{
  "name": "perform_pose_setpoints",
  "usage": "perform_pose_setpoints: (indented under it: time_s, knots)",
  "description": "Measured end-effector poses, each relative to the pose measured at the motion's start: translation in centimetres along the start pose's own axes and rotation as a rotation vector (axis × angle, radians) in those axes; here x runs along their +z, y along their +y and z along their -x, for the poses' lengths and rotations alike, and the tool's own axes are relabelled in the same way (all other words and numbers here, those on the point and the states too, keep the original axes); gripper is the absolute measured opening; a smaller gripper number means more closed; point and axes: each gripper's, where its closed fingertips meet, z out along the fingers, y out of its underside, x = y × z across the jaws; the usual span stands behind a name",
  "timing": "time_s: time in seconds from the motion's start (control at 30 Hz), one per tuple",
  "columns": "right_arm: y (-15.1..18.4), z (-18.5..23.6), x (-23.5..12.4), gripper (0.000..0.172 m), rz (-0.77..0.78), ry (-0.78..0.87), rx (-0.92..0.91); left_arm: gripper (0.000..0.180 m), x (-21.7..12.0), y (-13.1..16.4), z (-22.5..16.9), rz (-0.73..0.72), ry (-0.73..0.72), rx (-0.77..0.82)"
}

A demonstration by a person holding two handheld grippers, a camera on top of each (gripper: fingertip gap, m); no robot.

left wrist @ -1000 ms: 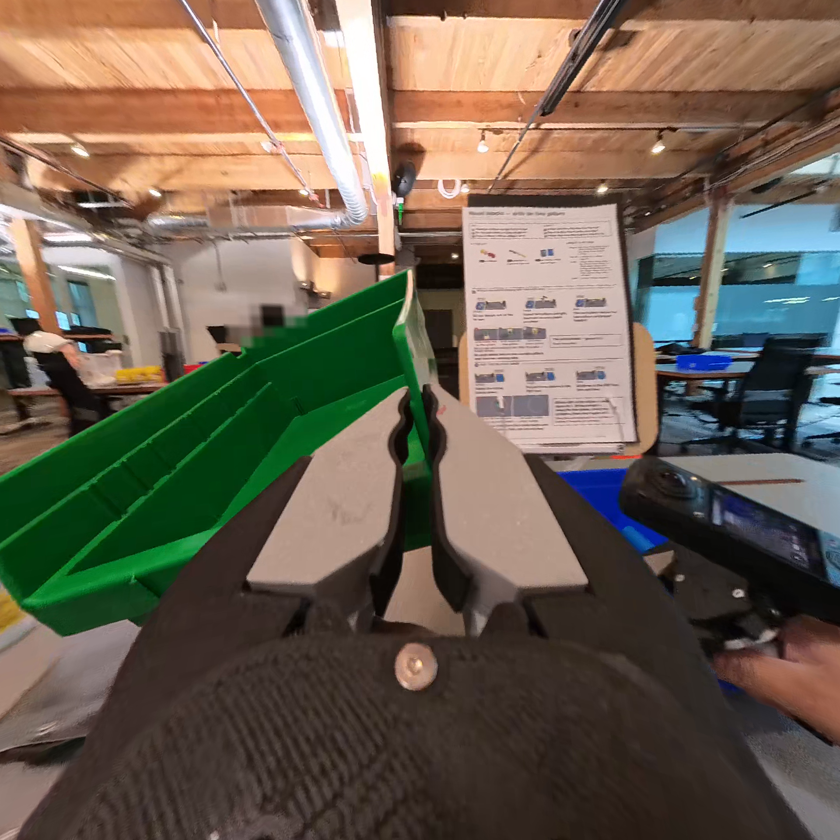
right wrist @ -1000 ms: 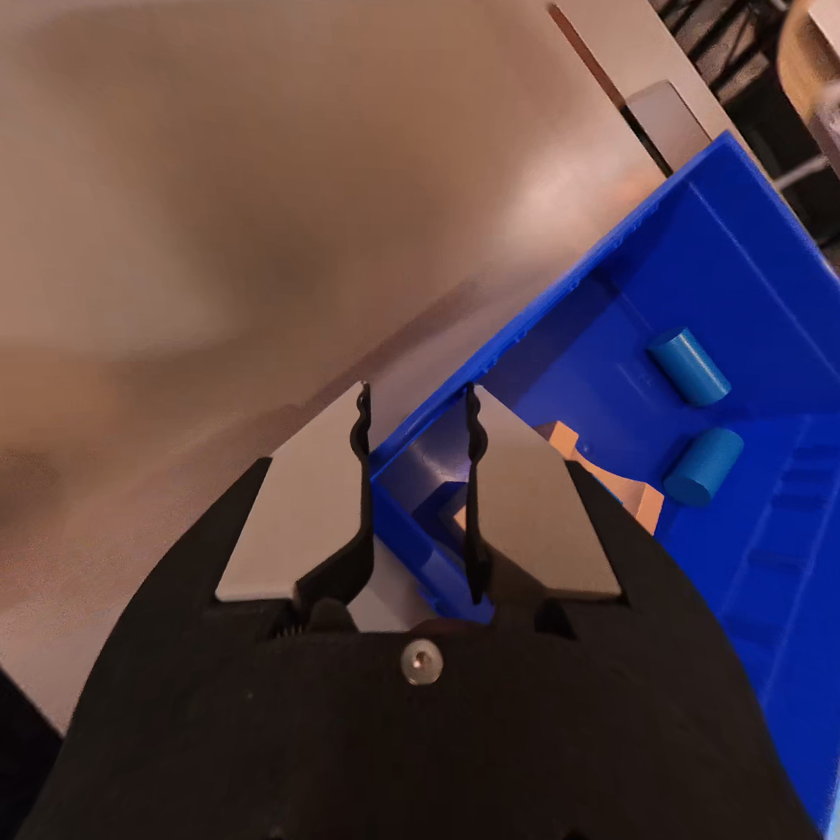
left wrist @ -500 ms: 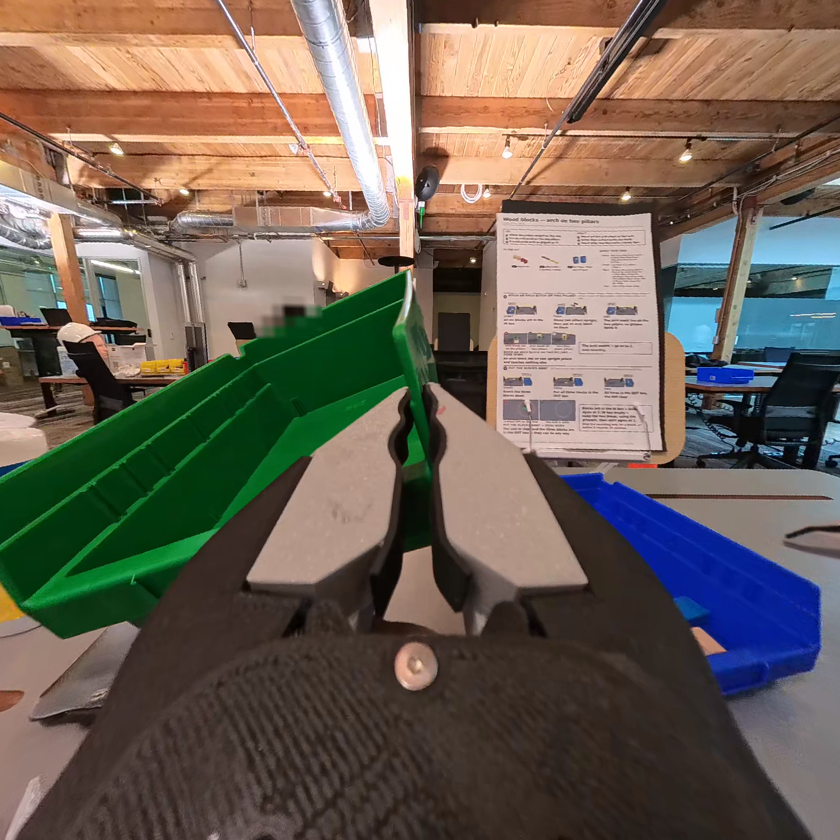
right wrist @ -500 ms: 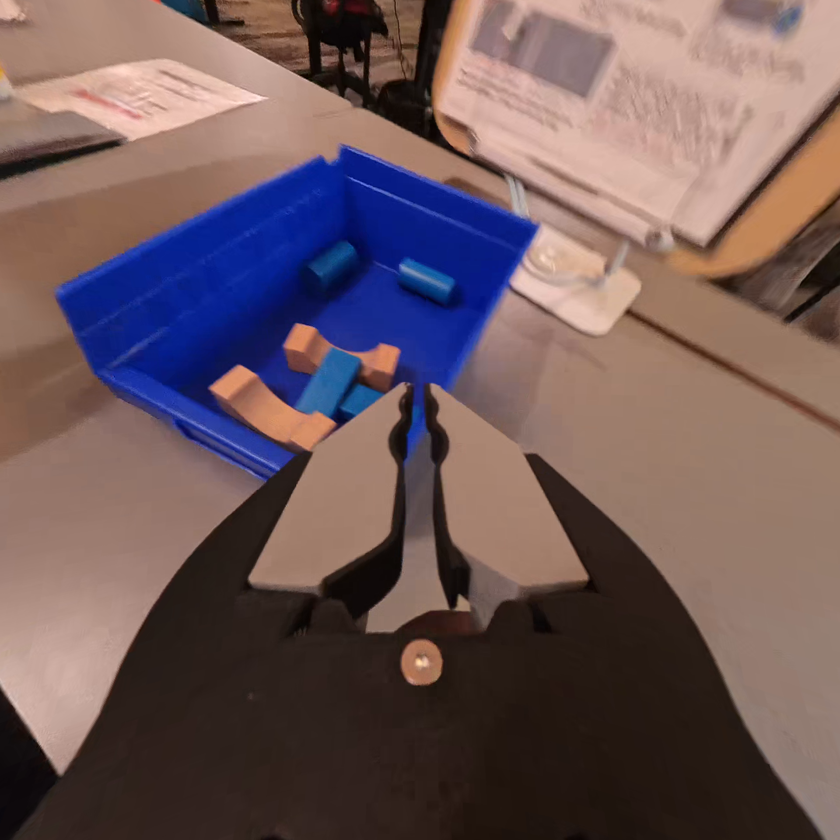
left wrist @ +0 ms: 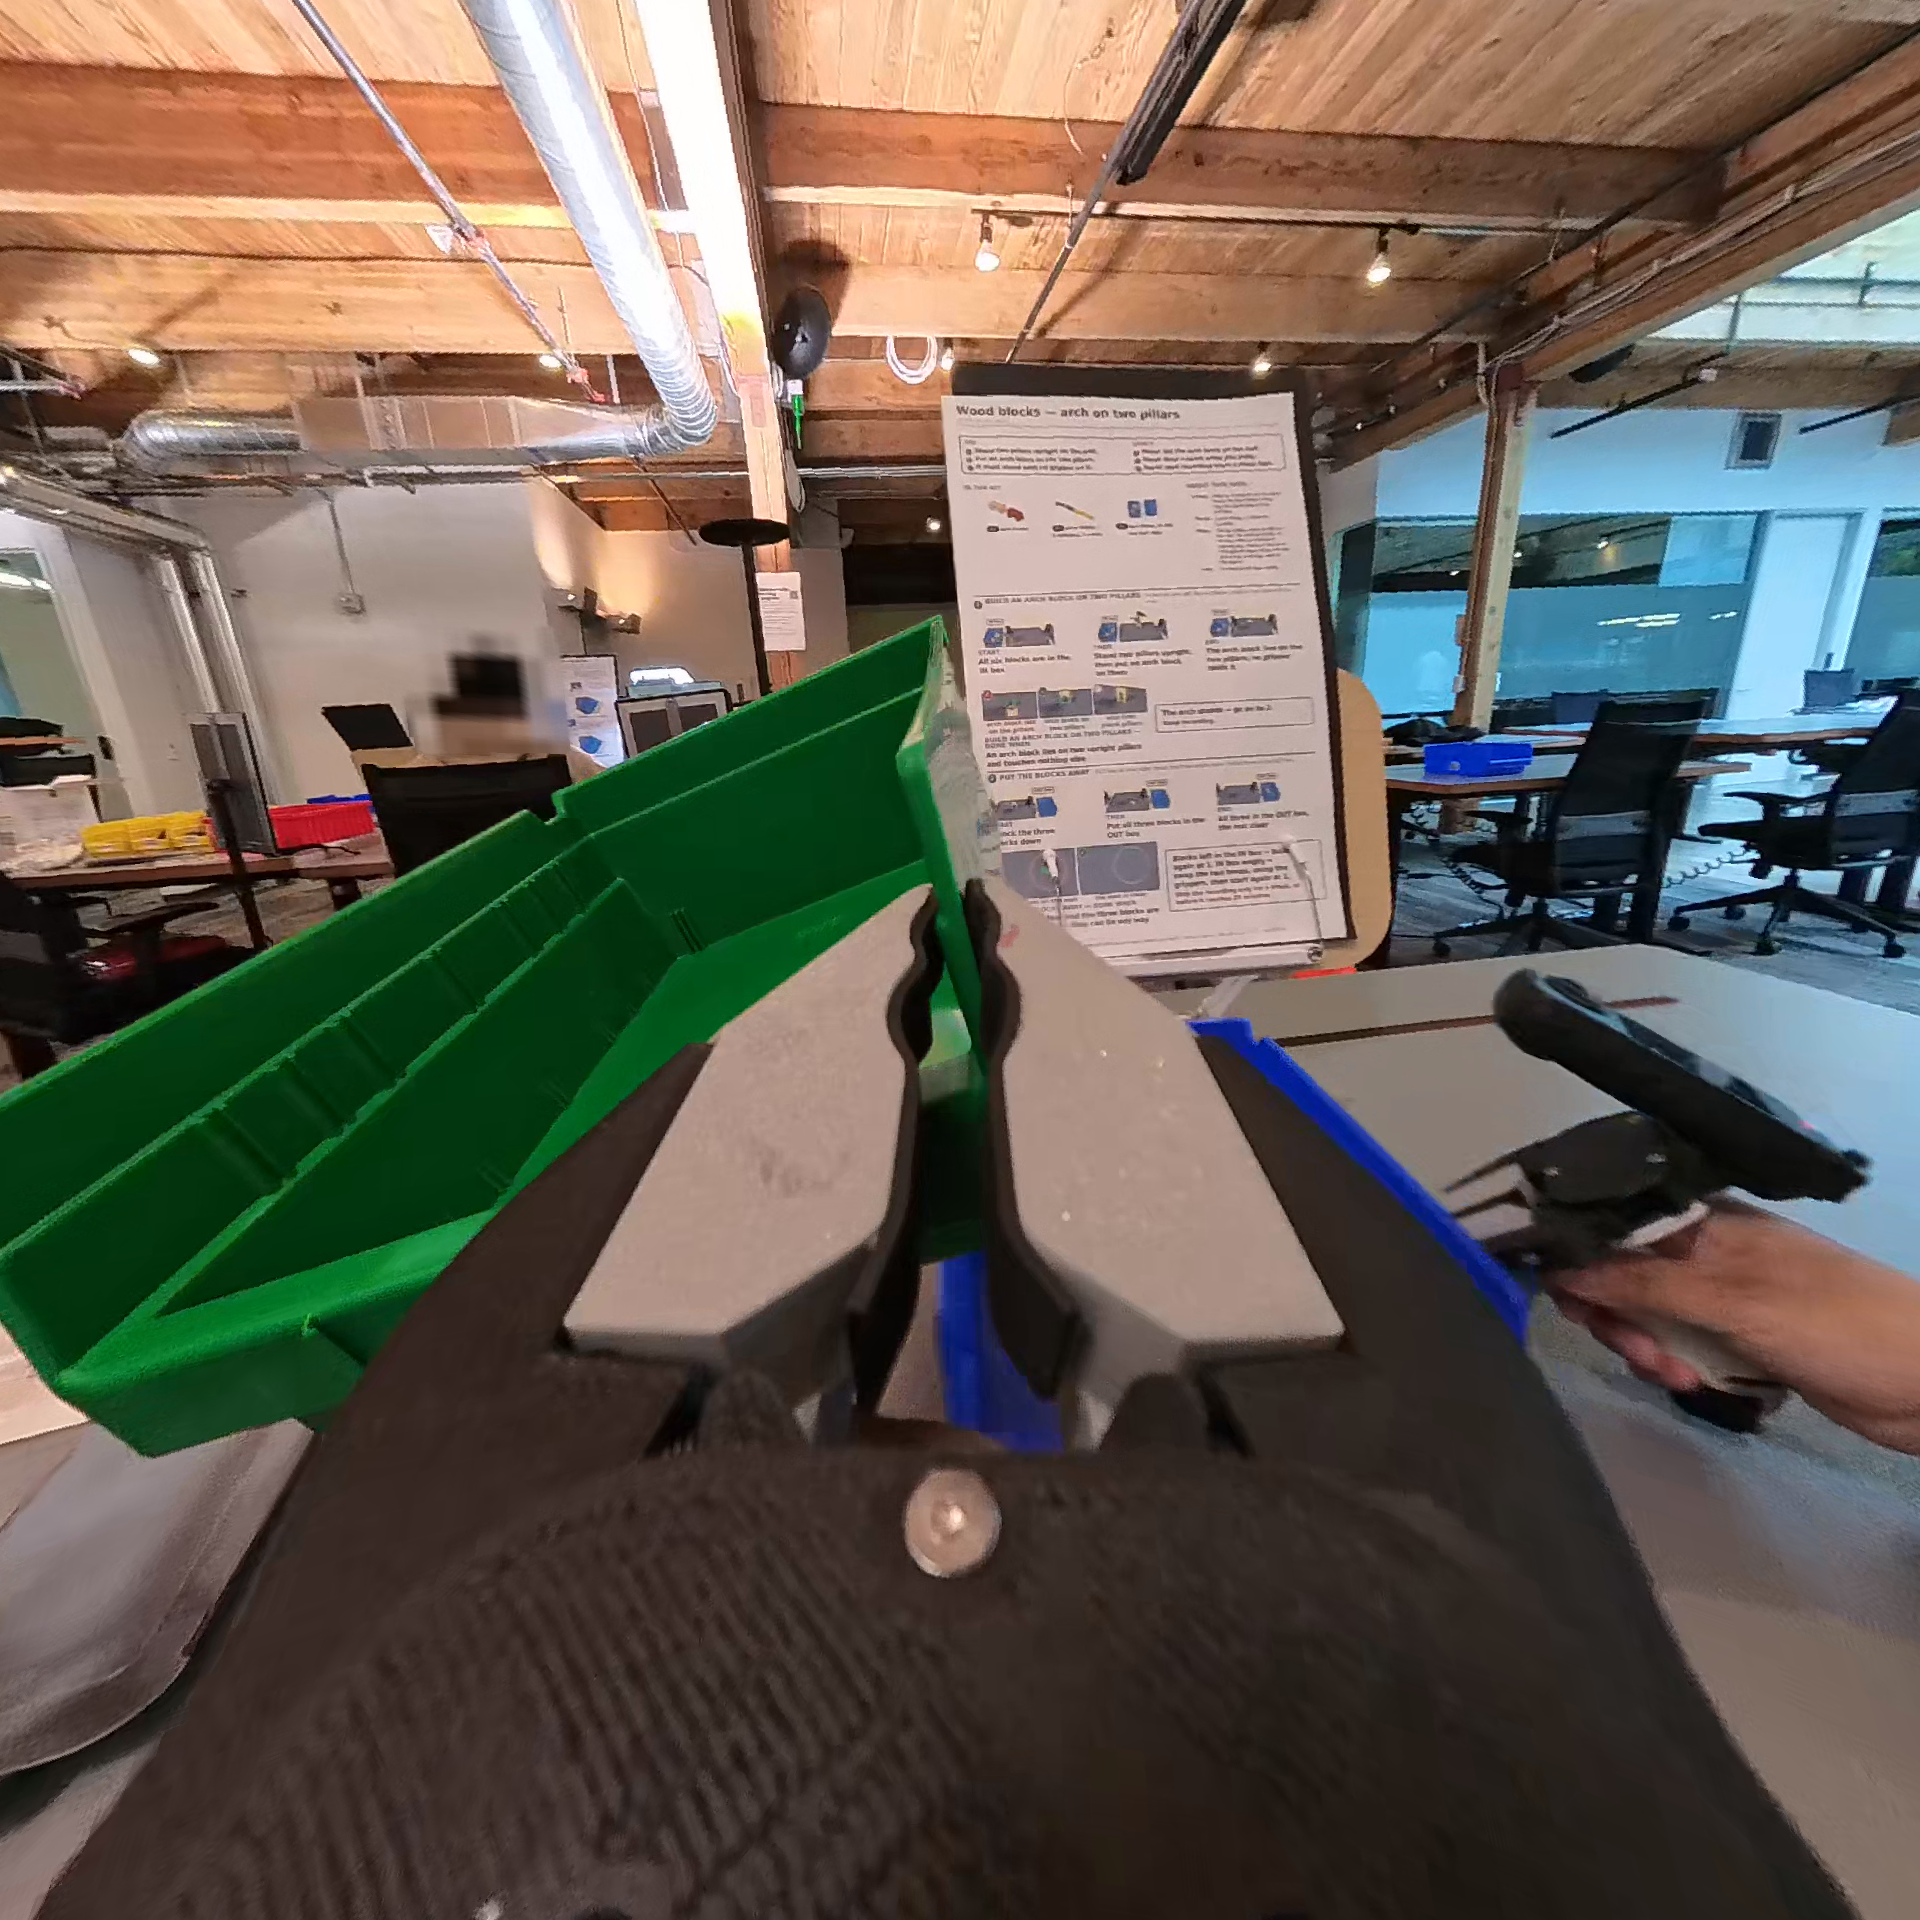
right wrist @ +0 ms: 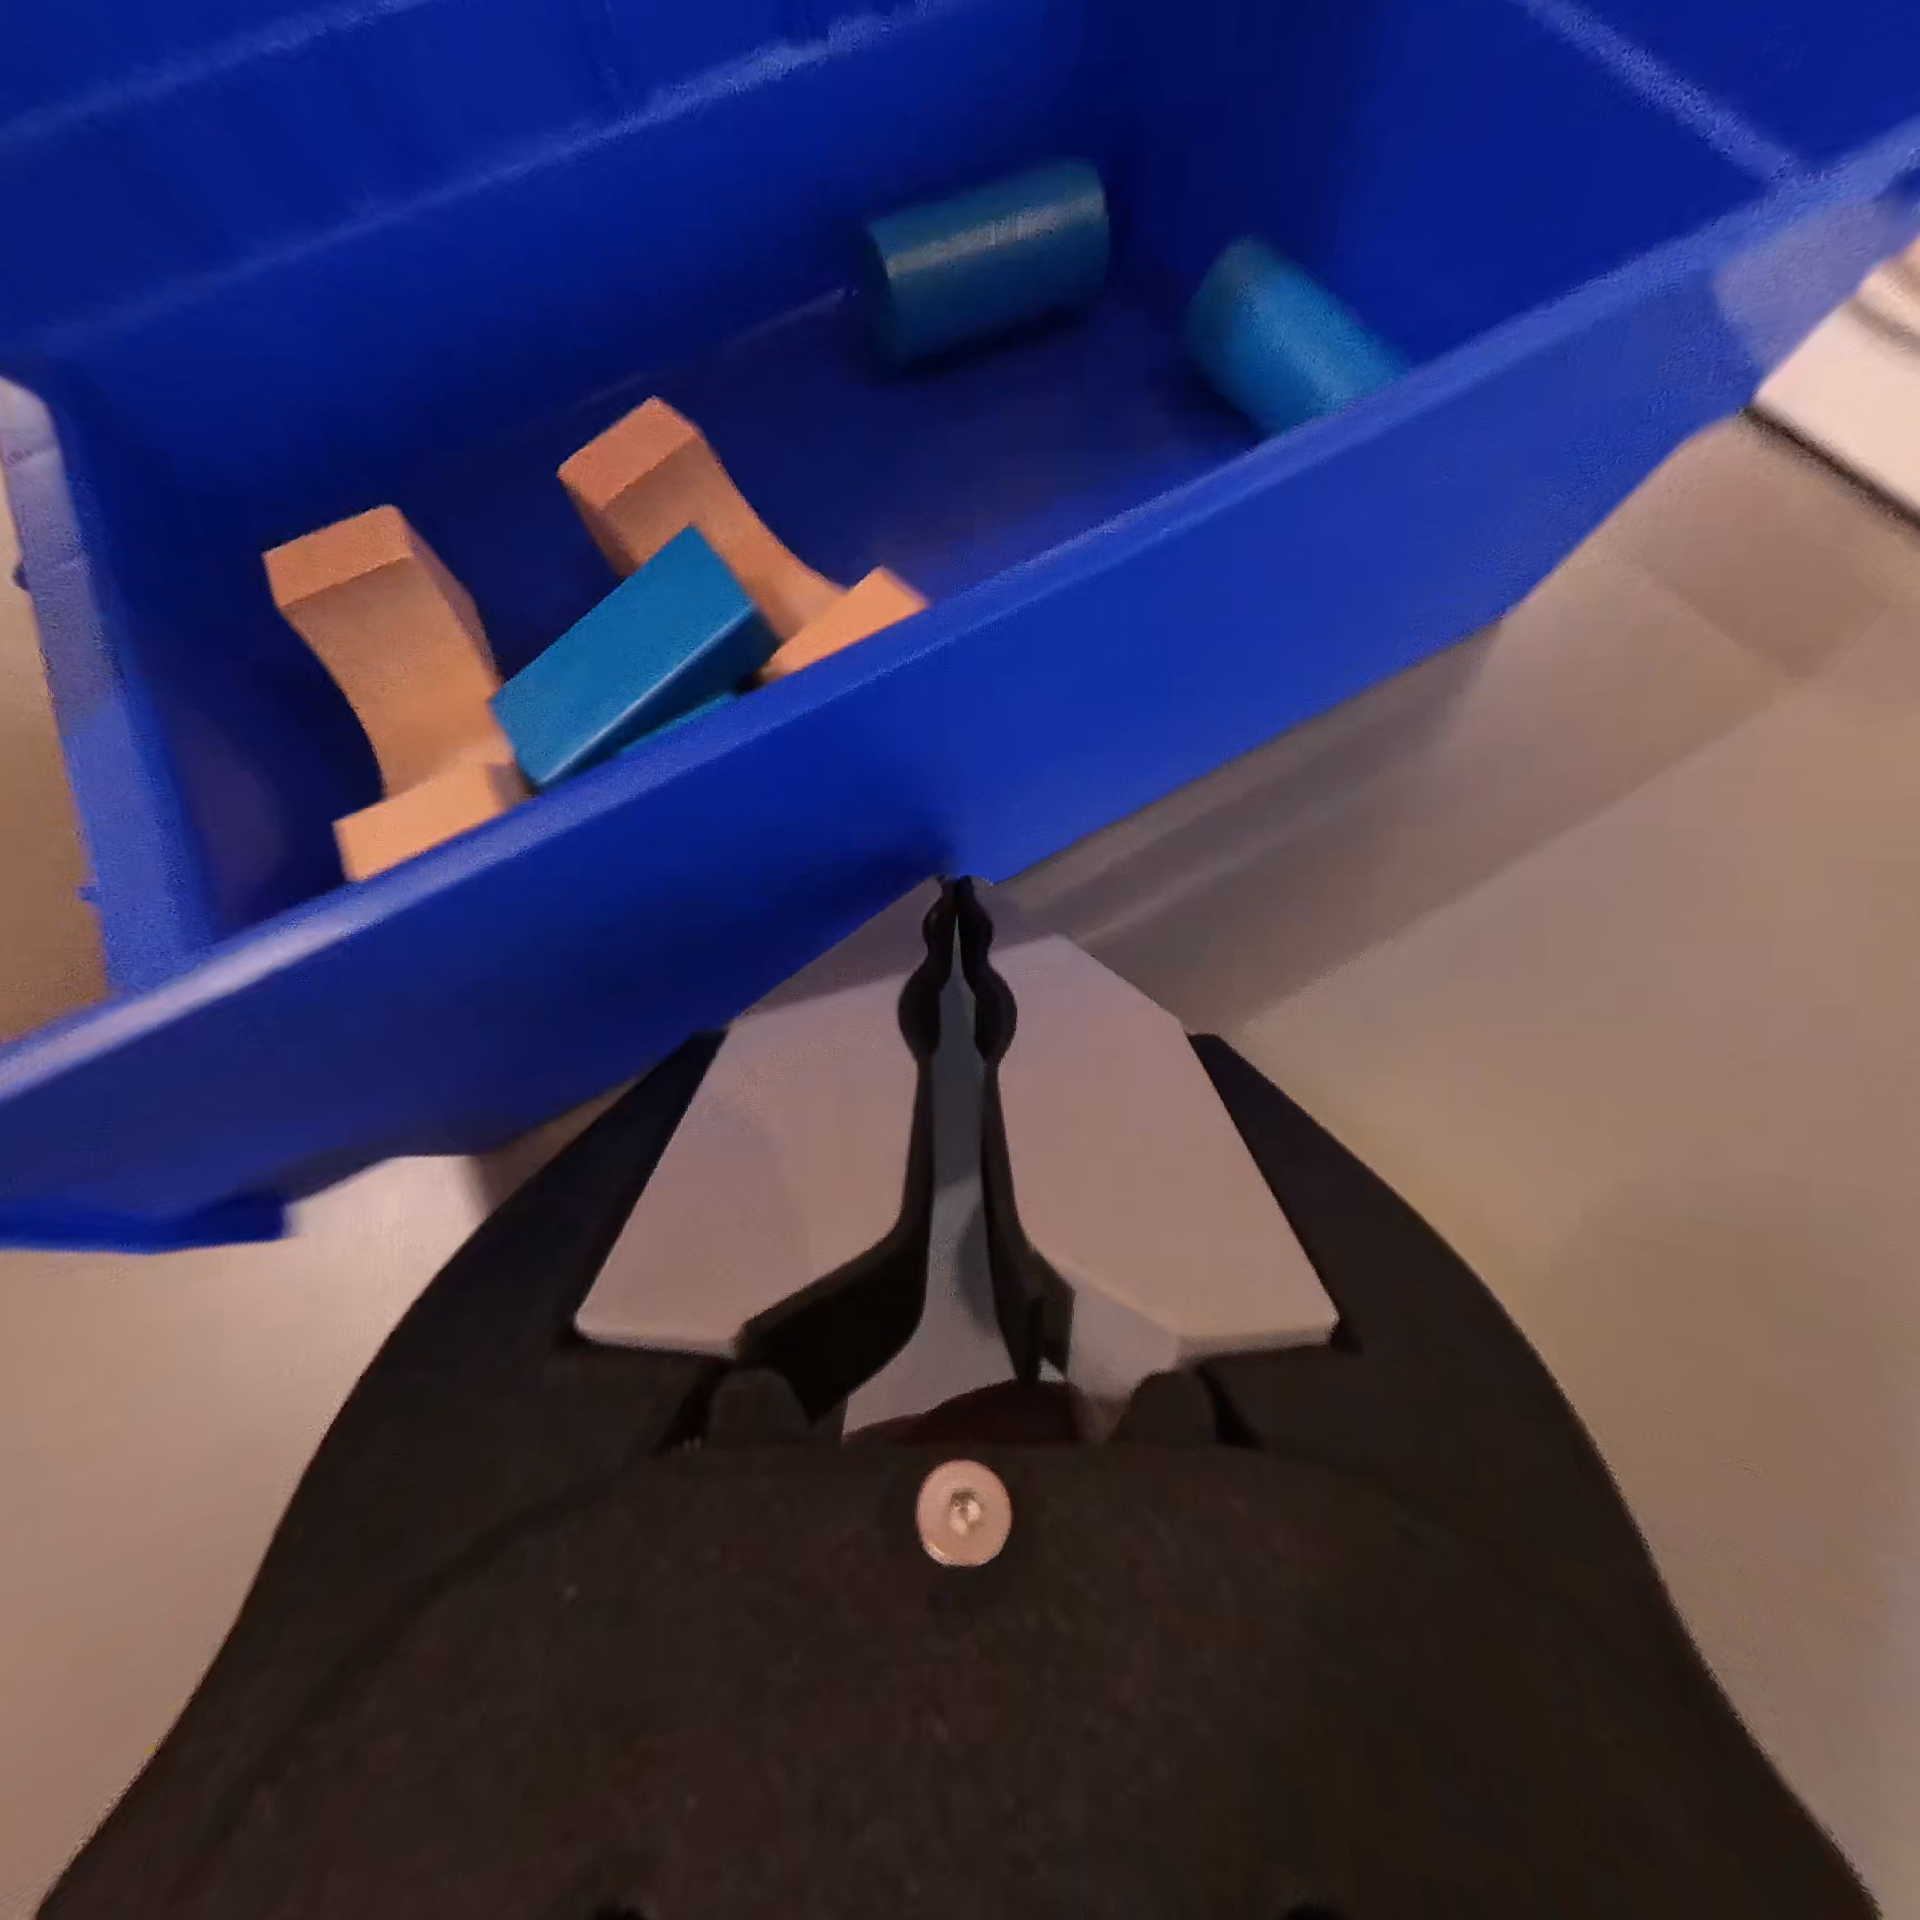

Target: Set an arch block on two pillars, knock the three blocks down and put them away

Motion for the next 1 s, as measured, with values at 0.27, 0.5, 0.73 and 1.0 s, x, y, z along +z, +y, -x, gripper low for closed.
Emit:
perform_pose_setpoints:
  time_s: [0.27, 0.5, 0.73, 1.0]
  knots:
    - [-5.3, -1.6, 5.7, 0.0, -0.105, 0.119, 0.082, 0.002, -0.2, -0.6, -1.6, -0.022, 0.051, 0.009]
    - [-7.5, -0.5, 4.4, 0.004, -0.25, 0.032, 0.009, 0.001, 0.0, -0.5, -4.0, -0.023, 0.117, 0.026]
    - [-7.4, -7.4, -6.2, 0.017, -0.455, 0.234, 0.039, 0.002, 0.5, 0.2, -9.1, -0.016, 0.23, 0.103]
    - [-2.3, -12.8, -16.6, 0.058, -0.602, 0.346, -0.05, 0.001, 1.1, 4.6, -20.2, 0.051, 0.414, 0.265]
